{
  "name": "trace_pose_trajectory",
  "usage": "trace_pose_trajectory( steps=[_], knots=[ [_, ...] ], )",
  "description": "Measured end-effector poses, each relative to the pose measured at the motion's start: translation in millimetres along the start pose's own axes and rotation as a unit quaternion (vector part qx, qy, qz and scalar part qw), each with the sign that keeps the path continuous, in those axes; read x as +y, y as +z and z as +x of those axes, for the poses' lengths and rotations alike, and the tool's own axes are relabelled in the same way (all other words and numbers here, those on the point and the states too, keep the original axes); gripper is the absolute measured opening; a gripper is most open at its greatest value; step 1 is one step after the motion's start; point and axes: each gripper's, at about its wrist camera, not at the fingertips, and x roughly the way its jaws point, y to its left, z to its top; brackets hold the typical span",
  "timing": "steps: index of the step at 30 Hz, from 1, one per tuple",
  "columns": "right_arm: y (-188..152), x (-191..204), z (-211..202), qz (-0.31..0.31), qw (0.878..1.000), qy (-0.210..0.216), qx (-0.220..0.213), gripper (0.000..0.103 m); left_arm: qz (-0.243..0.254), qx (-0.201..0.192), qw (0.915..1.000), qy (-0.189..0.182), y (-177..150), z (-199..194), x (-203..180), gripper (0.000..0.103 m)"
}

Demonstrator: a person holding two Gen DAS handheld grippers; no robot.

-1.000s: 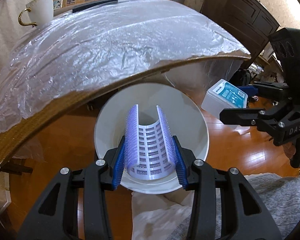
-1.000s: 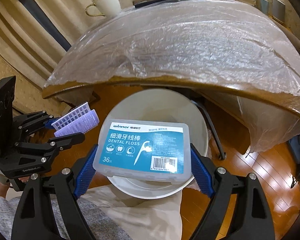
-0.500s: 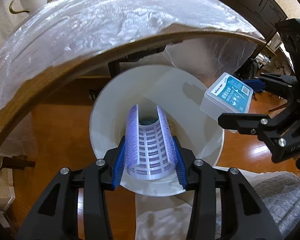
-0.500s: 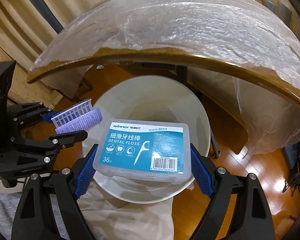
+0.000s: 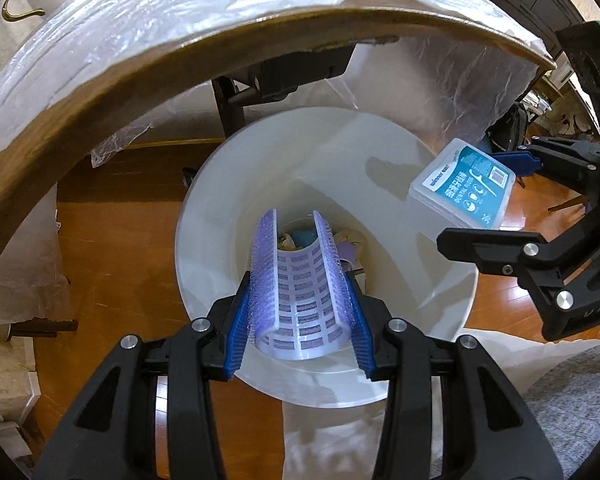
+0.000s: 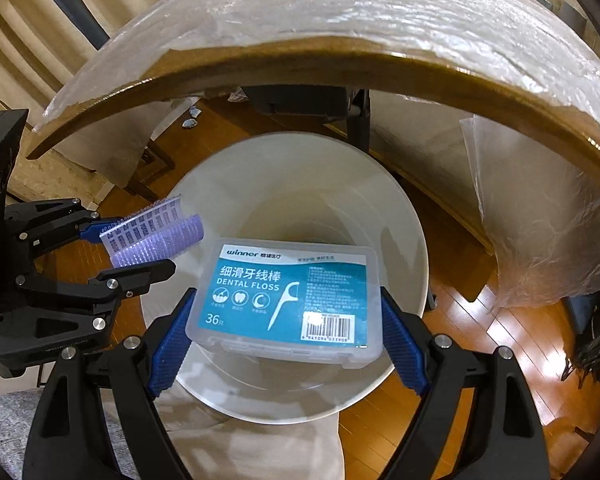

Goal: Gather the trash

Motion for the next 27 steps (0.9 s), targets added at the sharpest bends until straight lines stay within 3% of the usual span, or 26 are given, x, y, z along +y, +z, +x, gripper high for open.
trace_pose_trajectory(
  steps=[15,17,18,19,24,27],
  knots=[
    [1.2,-7.9,20.4,0.001,1.0,-0.006,0.016,0.084,0.009,0.012,0.9998,0.014,1.7,15.6,-2.2,0.045],
    [0.1,-9.7,23.4,0.002,1.0,-0.004,0.022,0.084,0.014,0.008,0.9998,0.012,1.7,16.6,-4.1,0.063],
    [-0.4,-10.9,22.3,0.005,1.0,-0.006,0.023,0.084,0.014,0.007,0.9997,0.017,1.9,14.1,-4.6,0.077],
    [-1.1,-13.1,19.9,0.008,1.0,-0.008,0.023,0.086,0.012,0.001,0.9997,0.02,1.2,11.5,-4.1,0.078],
    [0.4,-20.6,-29.3,0.019,1.0,0.003,-0.002,0.088,0.007,-0.023,0.9997,-0.007,-3.4,-31.4,-0.9,0.078],
    [14.2,-22.5,-82.7,0.012,0.998,0.007,-0.057,0.089,0.015,-0.083,0.9958,-0.034,5.6,-96.2,-0.8,0.078]
  ],
)
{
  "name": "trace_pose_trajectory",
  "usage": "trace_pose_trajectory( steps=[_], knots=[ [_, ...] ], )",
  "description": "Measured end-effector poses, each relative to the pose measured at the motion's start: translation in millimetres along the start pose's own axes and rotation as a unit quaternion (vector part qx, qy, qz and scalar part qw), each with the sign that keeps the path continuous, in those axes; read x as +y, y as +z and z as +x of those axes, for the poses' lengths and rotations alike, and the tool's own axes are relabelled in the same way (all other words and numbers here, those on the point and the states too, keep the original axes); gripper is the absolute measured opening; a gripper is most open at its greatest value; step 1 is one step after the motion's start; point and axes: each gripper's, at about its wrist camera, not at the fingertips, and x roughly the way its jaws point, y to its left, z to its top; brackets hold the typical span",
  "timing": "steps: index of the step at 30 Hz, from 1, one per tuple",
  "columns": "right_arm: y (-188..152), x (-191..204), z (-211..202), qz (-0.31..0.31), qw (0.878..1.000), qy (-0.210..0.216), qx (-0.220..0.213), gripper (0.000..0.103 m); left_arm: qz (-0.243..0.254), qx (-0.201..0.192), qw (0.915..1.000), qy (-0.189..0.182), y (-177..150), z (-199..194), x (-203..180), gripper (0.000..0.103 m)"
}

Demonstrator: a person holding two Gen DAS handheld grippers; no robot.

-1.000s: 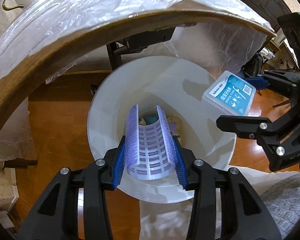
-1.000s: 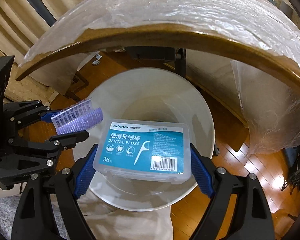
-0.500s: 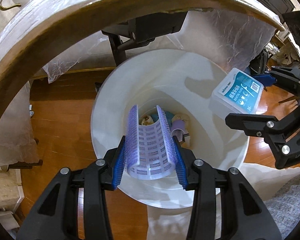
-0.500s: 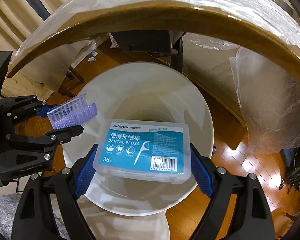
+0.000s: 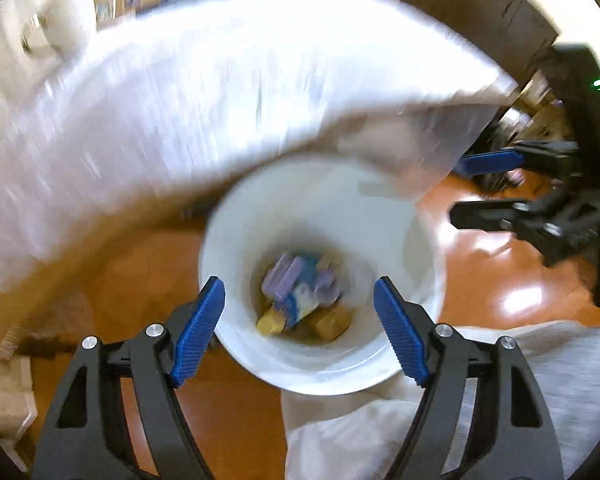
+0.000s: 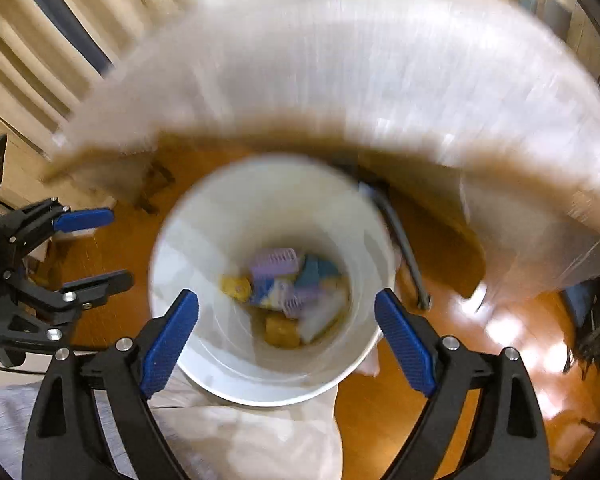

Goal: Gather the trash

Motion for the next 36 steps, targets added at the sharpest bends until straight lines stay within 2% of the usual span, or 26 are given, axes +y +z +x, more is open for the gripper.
trace_pose_trajectory(
  steps=[2,3,5,6,8,11,13,15,16,18,21,28,32,36],
  knots=[
    [24.2,-5.6,-40.7,0.003,0.998,0.008,-0.069,0.099,0.007,-0.059,0.9982,0.0,17.5,-39.2,1.2,0.088],
    [34.9,-11.8,-52.6,0.007,0.995,0.004,-0.095,0.099,0.008,-0.115,0.9931,0.021,30.5,-64.3,6.0,0.101],
    [60.4,-28.3,-67.2,0.019,0.99,-0.013,-0.139,0.099,-0.007,-0.186,0.9796,0.075,50.7,-87.1,20.5,0.102],
    [77.8,-43.2,-69.3,0.034,0.986,-0.04,-0.159,0.099,-0.02,-0.203,0.9732,0.106,63.5,-89.1,34.1,0.102],
    [112.6,-75.8,-62.9,0.06,0.977,-0.078,-0.191,0.099,-0.052,-0.204,0.9652,0.155,89.3,-77.4,66.3,0.102],
    [155.6,-119.6,-35.0,0.088,0.97,-0.134,-0.184,0.099,-0.112,-0.18,0.959,0.188,119.1,-46.4,116.6,0.102],
    [176.8,-141.4,-15.8,0.103,0.967,-0.163,-0.165,0.099,-0.141,-0.164,0.9583,0.187,135.7,-22.9,150.0,0.102],
    [194.0,-163.5,1.3,0.118,0.967,-0.17,-0.15,0.099,-0.18,-0.133,0.9551,0.194,149.7,1.2,181.4,0.102],
    [200.1,-171.1,7.7,0.124,0.965,-0.178,-0.146,0.099,-0.186,-0.132,0.9551,0.189,150.1,8.4,188.8,0.102],
    [210.6,-185.9,16.2,0.129,0.962,-0.193,-0.141,0.099,-0.205,-0.126,0.9486,0.206,158.4,22.1,206.5,0.102],
    [223.3,-204.5,27.7,0.134,0.961,-0.204,-0.131,0.099,-0.223,-0.127,0.9456,0.2,162.9,29.8,221.7,0.102],
    [237.4,-227.1,49.2,0.139,0.957,-0.229,-0.107,0.099,-0.251,-0.104,0.9372,0.219,169.3,50.8,251.0,0.102],
    [239.0,-228.4,52.1,0.14,0.958,-0.225,-0.108,0.099,-0.249,-0.079,0.9416,0.212,169.3,59.5,252.0,0.102],
    [239.5,-228.1,52.5,0.145,0.957,-0.228,-0.108,0.099,-0.255,-0.072,0.9397,0.217,169.6,61.8,254.2,0.102]
  ],
)
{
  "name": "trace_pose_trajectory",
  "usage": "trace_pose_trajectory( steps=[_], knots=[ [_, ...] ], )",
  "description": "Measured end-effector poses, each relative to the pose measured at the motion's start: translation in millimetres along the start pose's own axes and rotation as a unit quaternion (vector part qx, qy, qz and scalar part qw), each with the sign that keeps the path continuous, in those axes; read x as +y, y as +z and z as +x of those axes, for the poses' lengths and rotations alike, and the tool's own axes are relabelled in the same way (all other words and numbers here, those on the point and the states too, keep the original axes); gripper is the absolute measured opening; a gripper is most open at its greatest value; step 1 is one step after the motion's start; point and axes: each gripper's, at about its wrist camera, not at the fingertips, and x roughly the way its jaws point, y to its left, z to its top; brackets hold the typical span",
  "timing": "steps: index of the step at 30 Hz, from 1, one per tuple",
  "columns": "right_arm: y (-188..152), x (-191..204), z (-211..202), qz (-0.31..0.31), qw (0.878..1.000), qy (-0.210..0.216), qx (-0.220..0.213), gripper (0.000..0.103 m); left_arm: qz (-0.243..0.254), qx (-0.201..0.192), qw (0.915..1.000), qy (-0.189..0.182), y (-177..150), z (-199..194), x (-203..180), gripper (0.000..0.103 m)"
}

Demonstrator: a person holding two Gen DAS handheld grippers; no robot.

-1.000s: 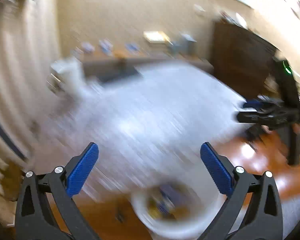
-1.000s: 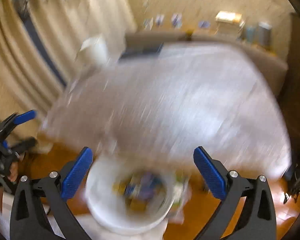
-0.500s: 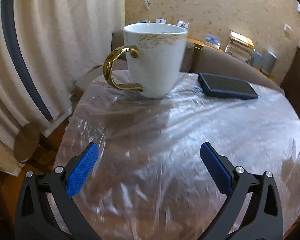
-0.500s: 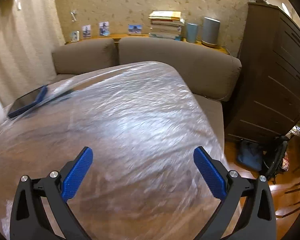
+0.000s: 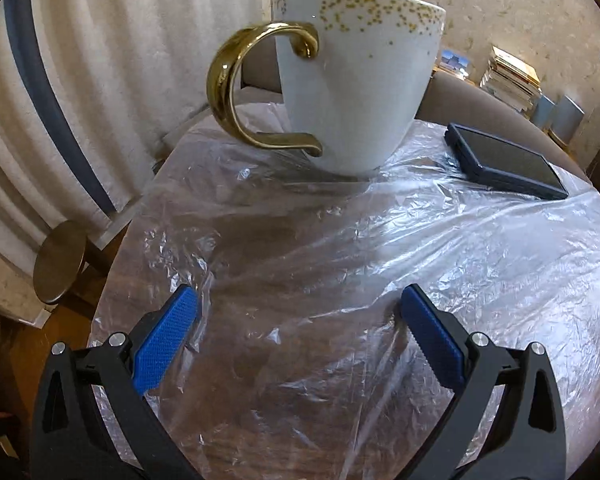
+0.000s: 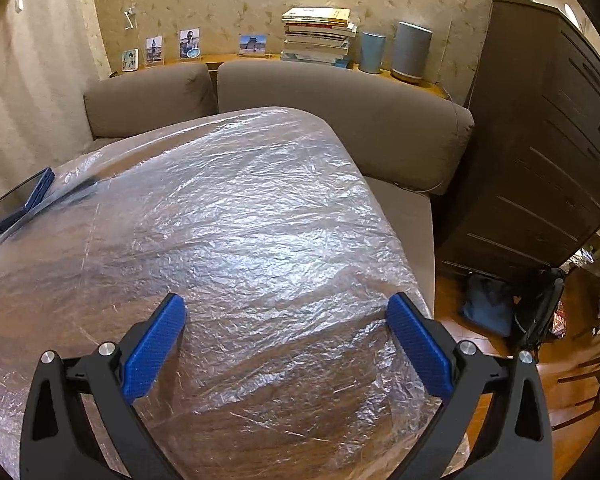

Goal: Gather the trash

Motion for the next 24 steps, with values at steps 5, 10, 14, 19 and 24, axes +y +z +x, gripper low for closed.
trace_pose_trajectory(
  steps=[5,10,14,19,24],
  knots=[
    [-1.0,0.8,-1.4,0.0,1.0,-0.002,0.0,0.099,0.001,0.0,1.0,-0.001,-0.1,-1.4,-0.4,0.102],
    [-0.7,0.5,-1.5,0.0,1.0,-0.002,0.0,0.099,0.001,0.0,1.0,-0.001,-0.1,-1.1,-0.2,0.102],
    [-0.8,0.5,-1.4,0.0,1.0,-0.002,0.0,0.099,0.001,0.0,1.0,-0.001,0.0,-1.1,-0.2,0.102],
    [-1.1,0.5,-1.6,0.0,1.0,-0.002,0.0,0.099,0.001,0.0,1.0,-0.001,-0.1,-1.2,-0.3,0.102],
    [-0.7,0.5,-1.5,0.0,1.0,-0.002,0.0,0.099,0.001,0.0,1.0,-0.001,-0.1,-1.2,-0.3,0.102]
  ],
)
